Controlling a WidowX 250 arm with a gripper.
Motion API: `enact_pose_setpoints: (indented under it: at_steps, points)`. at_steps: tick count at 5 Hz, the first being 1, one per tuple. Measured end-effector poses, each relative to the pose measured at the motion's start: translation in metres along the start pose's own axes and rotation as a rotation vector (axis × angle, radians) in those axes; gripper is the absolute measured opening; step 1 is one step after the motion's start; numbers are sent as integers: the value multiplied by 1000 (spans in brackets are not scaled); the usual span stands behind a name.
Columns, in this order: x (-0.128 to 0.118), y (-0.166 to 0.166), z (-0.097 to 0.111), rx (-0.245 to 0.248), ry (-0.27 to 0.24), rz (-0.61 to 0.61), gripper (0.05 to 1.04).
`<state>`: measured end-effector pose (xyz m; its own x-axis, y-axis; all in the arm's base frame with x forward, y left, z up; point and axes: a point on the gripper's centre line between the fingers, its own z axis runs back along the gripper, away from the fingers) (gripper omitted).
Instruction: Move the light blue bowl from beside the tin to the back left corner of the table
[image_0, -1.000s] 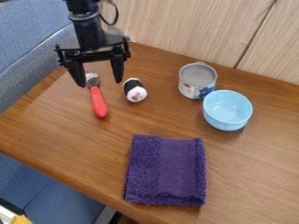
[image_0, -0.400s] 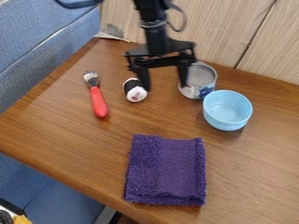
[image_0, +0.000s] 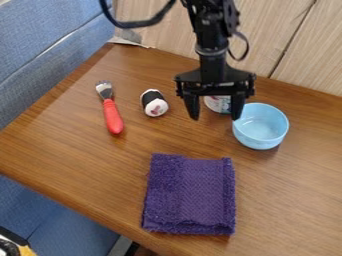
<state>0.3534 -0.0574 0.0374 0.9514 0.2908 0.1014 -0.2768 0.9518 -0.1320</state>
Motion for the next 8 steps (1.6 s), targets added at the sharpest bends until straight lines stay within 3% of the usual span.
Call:
enact_pose_setpoints:
  at_steps: [2,4,5,6,8]
  points:
    - [1,-3,-22,-7,44,-13,955]
    - [-1,-10,-21,20,39,-37,365]
    - [-5,-9,-23,17,52,-58,153]
    - [-12,-8,-18,12,64,-94,77]
    - [-7,5,19,-38,27,-148,75]
